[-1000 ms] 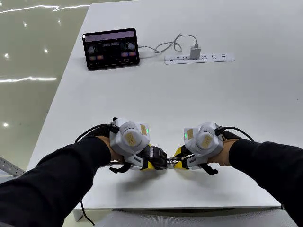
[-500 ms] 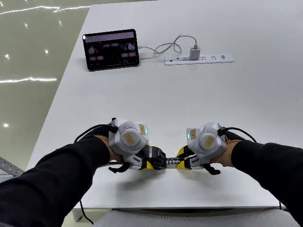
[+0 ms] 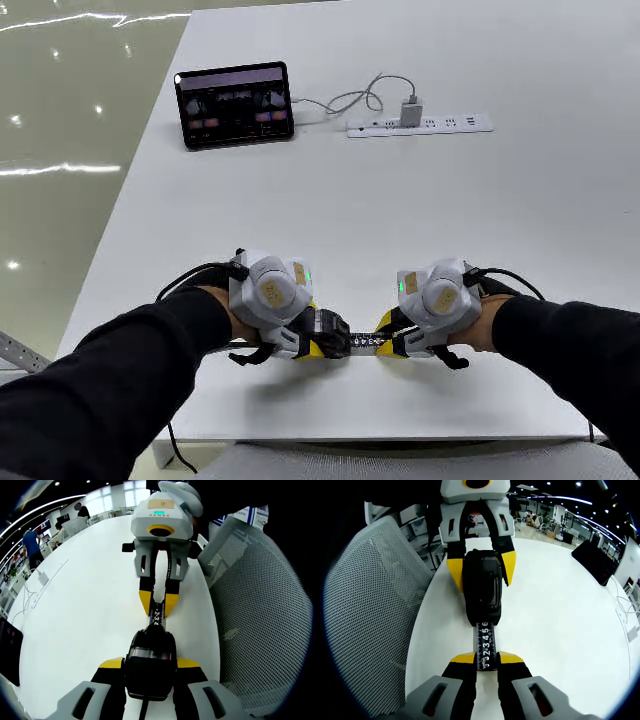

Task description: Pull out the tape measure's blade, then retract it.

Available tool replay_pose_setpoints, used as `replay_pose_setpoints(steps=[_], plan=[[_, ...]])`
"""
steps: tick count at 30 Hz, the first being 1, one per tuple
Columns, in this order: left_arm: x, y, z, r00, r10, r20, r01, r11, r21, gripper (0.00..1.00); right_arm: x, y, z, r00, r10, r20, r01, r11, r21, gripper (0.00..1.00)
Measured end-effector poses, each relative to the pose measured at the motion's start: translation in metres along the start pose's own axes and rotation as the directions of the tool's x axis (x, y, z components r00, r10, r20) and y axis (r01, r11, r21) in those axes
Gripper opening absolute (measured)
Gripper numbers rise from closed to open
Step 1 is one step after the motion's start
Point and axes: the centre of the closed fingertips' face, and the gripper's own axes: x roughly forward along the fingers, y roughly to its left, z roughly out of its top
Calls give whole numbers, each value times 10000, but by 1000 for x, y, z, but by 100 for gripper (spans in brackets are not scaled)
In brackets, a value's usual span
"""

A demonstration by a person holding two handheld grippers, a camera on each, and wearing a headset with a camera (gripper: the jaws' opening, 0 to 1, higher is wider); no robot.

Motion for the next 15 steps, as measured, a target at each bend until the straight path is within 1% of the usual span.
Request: replay_pose_setpoints(steps=[6,9,15], plan=[[0,0,0,10000,-11,8,11,10000,14,32,-1,0,-1,10000,-35,-58,35,10000,3,10],[0,0,0,10000,1,17,-1,10000,19,32,-1,1,-2,10000,-52,-16,53,9998,195,10],[0,0,0,10000,-14,52,14,10000,35,32,-3,1,-5,9999,-84,-87,85,9998,183,10]])
